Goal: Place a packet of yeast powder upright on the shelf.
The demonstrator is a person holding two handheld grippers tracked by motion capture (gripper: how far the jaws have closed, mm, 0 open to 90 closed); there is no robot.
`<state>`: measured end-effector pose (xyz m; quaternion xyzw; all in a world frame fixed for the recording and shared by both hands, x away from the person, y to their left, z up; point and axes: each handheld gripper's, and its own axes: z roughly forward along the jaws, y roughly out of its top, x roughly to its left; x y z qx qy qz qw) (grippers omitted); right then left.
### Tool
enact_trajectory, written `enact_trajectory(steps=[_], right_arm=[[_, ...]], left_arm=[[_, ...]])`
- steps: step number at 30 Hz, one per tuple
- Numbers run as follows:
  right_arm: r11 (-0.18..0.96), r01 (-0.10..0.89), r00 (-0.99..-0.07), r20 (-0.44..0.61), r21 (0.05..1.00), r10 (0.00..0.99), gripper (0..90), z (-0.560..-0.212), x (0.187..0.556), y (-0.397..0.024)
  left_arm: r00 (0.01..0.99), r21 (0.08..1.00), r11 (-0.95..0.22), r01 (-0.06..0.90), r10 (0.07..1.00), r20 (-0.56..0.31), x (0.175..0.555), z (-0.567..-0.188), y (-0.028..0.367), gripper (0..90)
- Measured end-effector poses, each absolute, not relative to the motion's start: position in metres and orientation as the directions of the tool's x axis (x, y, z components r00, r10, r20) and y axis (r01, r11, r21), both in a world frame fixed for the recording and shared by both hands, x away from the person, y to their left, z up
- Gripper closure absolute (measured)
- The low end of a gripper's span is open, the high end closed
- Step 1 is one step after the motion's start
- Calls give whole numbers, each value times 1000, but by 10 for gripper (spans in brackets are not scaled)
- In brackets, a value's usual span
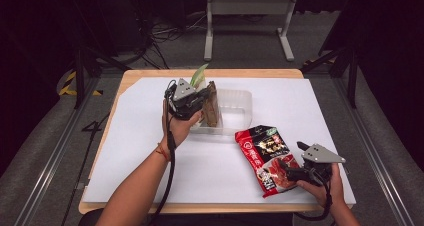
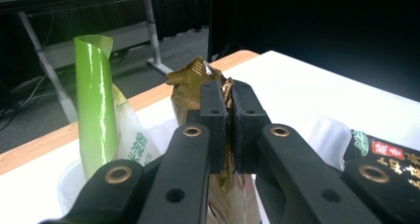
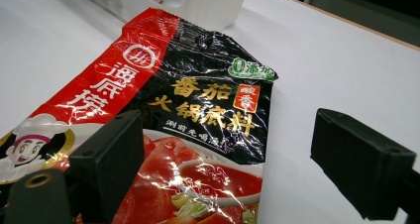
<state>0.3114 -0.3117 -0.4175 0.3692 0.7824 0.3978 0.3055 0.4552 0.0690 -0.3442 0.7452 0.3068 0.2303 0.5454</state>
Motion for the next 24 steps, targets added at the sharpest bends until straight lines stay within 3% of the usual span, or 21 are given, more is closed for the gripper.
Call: enact_trajectory(steps=[24], right_arm=[[415,336,-544,-186,845,818,140,-418,312,-311]], left_arm=[[741,945,-286,160,667,76,446,-342,86,743]])
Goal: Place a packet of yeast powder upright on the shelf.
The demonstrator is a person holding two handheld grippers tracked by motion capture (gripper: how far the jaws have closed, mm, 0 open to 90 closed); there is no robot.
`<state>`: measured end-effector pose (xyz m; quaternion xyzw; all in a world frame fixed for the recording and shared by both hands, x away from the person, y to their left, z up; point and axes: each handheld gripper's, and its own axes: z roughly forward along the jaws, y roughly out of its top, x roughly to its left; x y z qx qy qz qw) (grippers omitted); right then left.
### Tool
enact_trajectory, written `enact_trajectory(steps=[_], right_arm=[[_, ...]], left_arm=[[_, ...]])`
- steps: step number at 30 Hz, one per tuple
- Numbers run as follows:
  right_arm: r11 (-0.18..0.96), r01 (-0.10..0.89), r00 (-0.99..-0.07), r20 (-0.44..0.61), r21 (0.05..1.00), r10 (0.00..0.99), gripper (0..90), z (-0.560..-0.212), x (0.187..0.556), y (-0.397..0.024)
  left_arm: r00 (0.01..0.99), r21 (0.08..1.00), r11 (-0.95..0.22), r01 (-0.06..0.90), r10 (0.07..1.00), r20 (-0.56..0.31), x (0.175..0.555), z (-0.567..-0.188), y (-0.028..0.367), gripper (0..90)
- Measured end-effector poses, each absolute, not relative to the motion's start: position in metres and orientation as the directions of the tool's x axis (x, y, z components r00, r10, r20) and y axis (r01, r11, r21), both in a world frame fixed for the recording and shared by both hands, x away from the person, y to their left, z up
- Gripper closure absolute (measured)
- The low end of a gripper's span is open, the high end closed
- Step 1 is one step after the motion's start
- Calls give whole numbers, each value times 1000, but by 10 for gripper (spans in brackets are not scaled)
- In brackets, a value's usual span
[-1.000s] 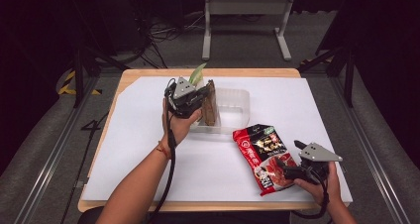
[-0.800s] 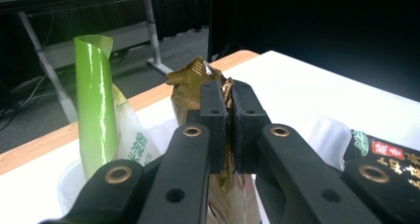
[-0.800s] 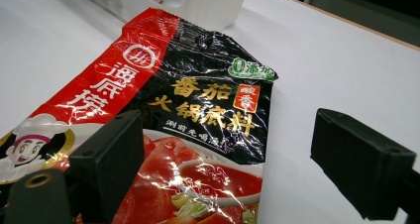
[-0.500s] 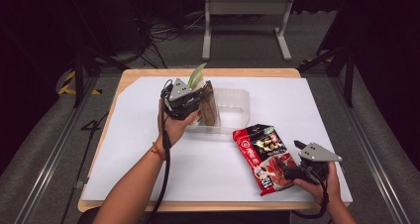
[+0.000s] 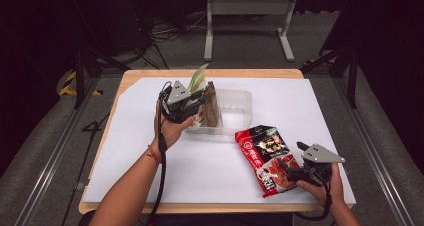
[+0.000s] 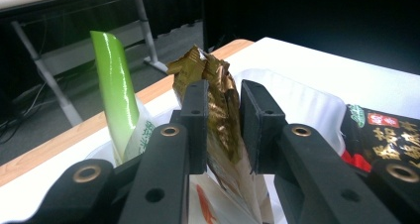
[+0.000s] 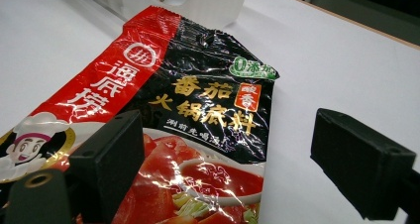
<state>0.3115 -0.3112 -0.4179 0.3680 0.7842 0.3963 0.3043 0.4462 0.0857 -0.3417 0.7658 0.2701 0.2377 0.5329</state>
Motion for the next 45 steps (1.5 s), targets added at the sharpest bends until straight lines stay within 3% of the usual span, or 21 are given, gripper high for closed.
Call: enact_trajectory(steps=[15,32,45], right_arm=[[414,340,-538,-186,845,822,139,-417,312,-313],[424,379,-522,-189,822,832,192,-414,313,-319],[424,404,-539,-163,811,826,160,-414,317,-322]], left_arm=[[774,940,-324,110,621,124,419,-343,110,634],[792,840,-528,125,563,236,377,-384,142,373],[808,788,-569,234,564,168,351,-427,175,210]])
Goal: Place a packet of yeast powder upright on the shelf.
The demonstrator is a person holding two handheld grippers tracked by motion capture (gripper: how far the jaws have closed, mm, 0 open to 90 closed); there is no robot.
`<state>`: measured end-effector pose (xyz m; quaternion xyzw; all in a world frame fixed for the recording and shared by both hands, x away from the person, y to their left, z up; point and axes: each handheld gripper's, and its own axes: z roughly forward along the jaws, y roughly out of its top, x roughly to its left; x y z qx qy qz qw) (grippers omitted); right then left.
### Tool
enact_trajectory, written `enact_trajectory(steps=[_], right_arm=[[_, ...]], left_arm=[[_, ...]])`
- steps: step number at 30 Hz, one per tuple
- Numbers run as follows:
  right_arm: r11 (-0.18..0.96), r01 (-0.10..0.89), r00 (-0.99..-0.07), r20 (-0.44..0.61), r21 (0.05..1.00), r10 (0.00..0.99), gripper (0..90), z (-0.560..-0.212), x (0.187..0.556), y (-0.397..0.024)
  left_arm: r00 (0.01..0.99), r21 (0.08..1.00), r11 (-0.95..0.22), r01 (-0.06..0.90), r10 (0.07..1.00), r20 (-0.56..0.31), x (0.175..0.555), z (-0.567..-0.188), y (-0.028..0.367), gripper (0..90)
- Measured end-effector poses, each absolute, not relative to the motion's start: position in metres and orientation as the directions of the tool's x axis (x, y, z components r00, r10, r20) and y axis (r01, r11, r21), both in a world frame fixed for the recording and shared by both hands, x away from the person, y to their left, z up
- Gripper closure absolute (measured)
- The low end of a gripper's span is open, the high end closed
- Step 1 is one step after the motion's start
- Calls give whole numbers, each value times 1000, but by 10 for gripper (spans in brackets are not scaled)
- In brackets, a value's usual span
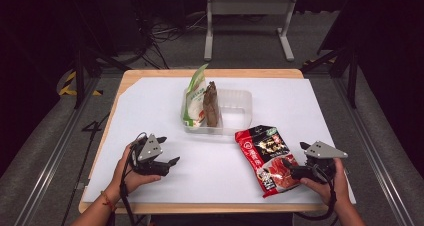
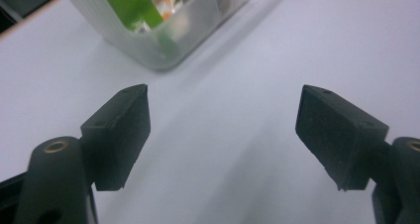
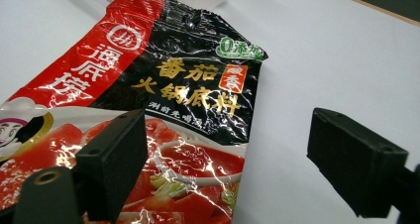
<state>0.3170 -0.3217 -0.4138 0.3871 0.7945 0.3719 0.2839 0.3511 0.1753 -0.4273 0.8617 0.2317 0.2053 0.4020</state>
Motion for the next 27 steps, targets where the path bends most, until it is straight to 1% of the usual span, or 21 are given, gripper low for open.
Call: enact_trajectory(steps=[6,7,9,10,11,13,14,15,17,20,21,24,27], right_arm=[[425,418,-551,-148,803,821,161,-415,319,-325],[427,425,-555,-143,798,820,171,-415,319,-326],[425,434,-559,-132,794,819,215,-415,319,-327],[421,436,-560,-126,795,819,257,-416,319,-328],[420,443,-580,-104,792,808,314,-416,319,-329],[430,439,-593,-106,789,798,462,-417,317,-330],[431,436,-594,-106,790,797,515,-416,317,-330],[425,430,-586,-111,797,802,611,-415,316,-331],[422,428,-570,-124,799,812,752,-413,315,-332],[425,436,-549,-140,793,824,881,-414,315,-334],[429,441,-541,-147,788,828,900,-414,315,-335],[434,460,-534,-148,775,832,900,-416,317,-338],[449,516,-534,-135,729,835,900,-423,322,-342]], left_arm=[[802,810,-514,283,589,94,342,-434,190,195],[802,810,-510,290,591,86,341,-434,190,191],[803,805,-521,285,588,97,341,-435,188,189],[807,802,-528,279,582,102,341,-435,186,188],[810,799,-534,276,576,105,341,-435,185,188],[815,794,-546,267,567,116,340,-435,184,186],[816,792,-551,263,565,123,340,-435,183,186],[815,793,-548,264,567,120,340,-435,183,186],[814,798,-539,270,571,110,340,-435,185,187],[811,800,-531,278,576,101,342,-435,186,187],[811,801,-529,281,578,97,342,-435,187,187],[811,799,-529,285,578,93,343,-436,187,187],[813,797,-532,286,575,92,343,-436,186,187]])
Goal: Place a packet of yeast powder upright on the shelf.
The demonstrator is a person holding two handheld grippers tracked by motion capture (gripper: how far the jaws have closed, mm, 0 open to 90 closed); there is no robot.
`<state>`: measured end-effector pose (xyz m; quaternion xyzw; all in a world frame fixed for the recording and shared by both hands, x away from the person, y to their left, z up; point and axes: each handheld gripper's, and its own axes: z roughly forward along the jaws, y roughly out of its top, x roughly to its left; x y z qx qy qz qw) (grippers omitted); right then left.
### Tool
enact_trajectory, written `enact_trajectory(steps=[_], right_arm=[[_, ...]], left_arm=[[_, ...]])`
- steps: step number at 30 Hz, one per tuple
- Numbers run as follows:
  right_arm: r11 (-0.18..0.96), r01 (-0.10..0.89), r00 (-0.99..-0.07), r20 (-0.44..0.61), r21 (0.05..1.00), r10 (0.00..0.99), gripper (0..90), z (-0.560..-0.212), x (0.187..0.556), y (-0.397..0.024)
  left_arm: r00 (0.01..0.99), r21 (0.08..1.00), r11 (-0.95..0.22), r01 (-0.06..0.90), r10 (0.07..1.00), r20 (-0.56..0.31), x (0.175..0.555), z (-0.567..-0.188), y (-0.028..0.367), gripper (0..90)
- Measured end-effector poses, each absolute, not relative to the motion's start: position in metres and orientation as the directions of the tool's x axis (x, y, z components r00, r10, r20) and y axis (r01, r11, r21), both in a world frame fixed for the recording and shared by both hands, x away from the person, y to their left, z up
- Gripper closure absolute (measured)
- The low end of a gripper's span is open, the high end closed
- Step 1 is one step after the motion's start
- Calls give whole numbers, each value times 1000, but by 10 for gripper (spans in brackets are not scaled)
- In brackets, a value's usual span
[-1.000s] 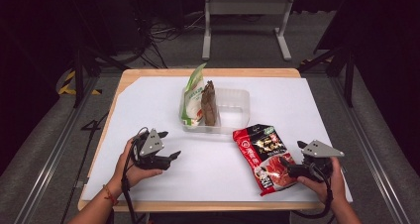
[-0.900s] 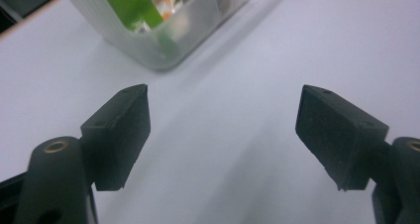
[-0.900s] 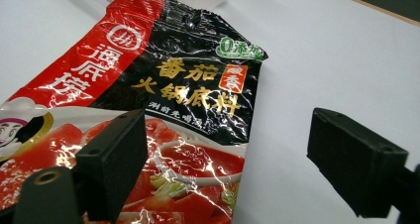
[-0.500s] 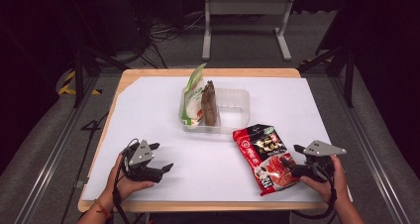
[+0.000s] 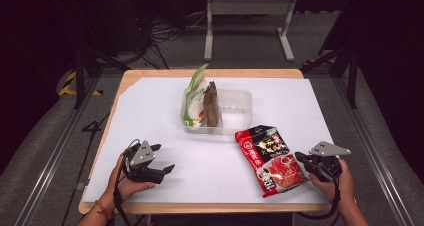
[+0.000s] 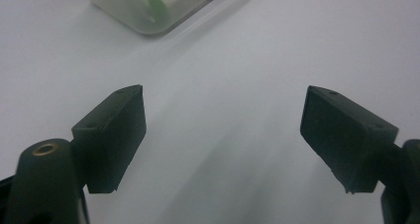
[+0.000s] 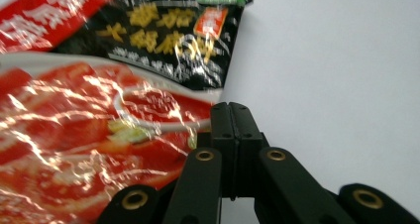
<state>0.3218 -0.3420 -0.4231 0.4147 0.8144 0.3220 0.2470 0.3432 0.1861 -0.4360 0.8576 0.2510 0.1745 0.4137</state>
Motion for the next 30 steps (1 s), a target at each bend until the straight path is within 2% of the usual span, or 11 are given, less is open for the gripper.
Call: enact_trajectory(steps=[12,30], right_arm=[[467,563,-593,-61,682,803,900,-424,321,-346],[594,455,-781,-23,664,625,900,-420,308,-318]], left_arm=[[821,791,-541,286,564,89,344,-437,183,187],[826,788,-545,285,557,87,345,-438,182,186]])
